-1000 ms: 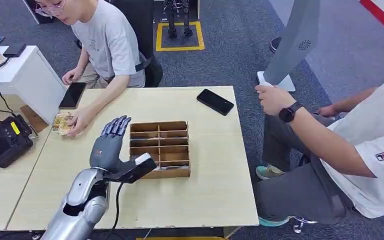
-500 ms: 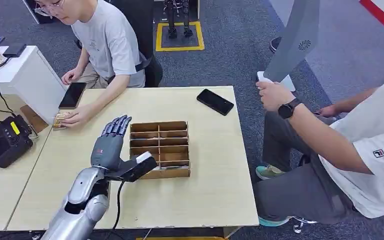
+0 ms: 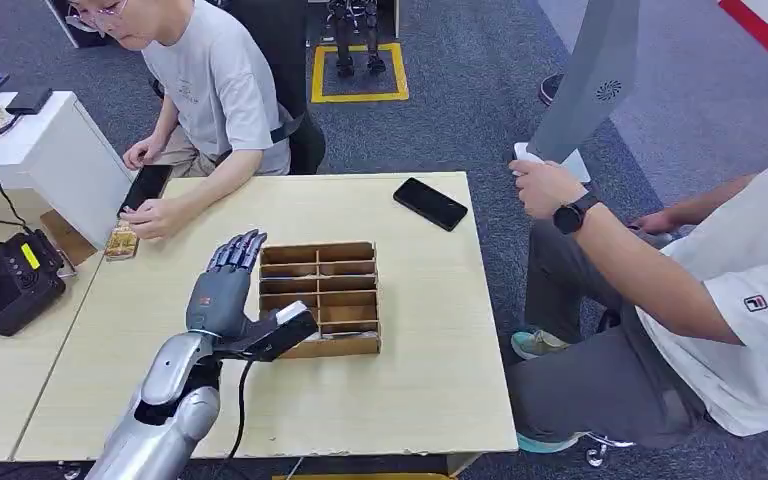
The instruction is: Pass the card to the sensor for recognition and then transmit it.
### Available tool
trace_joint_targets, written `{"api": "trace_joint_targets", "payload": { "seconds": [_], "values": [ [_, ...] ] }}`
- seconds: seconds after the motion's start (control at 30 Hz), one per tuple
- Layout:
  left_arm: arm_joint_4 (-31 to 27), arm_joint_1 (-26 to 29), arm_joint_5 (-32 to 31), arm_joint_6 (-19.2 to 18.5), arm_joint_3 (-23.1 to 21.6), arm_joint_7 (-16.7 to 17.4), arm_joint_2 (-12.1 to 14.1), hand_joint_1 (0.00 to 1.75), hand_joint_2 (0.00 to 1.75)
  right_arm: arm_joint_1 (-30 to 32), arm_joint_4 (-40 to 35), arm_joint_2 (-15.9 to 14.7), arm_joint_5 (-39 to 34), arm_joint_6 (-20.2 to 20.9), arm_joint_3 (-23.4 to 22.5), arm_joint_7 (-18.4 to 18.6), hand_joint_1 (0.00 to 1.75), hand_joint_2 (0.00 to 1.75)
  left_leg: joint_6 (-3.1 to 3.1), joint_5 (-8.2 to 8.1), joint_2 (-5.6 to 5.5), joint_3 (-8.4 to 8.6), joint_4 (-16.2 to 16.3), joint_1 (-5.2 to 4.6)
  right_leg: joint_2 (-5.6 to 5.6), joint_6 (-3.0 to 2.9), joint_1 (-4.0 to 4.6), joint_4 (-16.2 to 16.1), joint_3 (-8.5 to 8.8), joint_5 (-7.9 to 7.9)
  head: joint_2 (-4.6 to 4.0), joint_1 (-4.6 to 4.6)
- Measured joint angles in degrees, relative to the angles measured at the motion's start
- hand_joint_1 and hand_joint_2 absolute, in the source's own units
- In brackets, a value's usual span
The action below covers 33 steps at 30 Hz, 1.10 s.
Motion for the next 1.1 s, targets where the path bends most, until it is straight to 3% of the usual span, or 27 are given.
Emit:
{"api": "trace_joint_targets", "payload": {
  "seconds": [0.37,0.53,1.1],
  "values": [
    [0.44,-0.43,-0.02,0.04,0.00,0.04,-0.11,0.00,1.75,-0.21,0.50,-0.24,-0.09,-0.31,0.46,0.09,0.00,1.75,0.00,0.00,0.00,0.00,0.01,0.00,0.00,0.00,0.00,0.00,0.00,0.00,0.00,0.00],
    [2.25,-1.53,-0.61,0.59,0.00,0.70,-0.46,0.00,1.75,-0.58,2.12,-1.33,-0.28,-1.22,3.08,0.66,0.00,1.75,0.00,0.00,0.00,0.00,0.01,0.00,0.00,0.00,0.00,0.00,0.00,0.00,0.00,0.00],
    [3.28,-1.81,-0.61,0.76,0.09,1.14,-0.41,0.00,1.75,-0.67,3.50,-2.21,-1.84,-1.84,5.58,1.46,0.00,1.75,0.00,0.00,0.00,0.00,0.01,0.00,-0.01,0.00,0.00,0.00,0.00,0.00,0.00,0.00]
  ]
}}
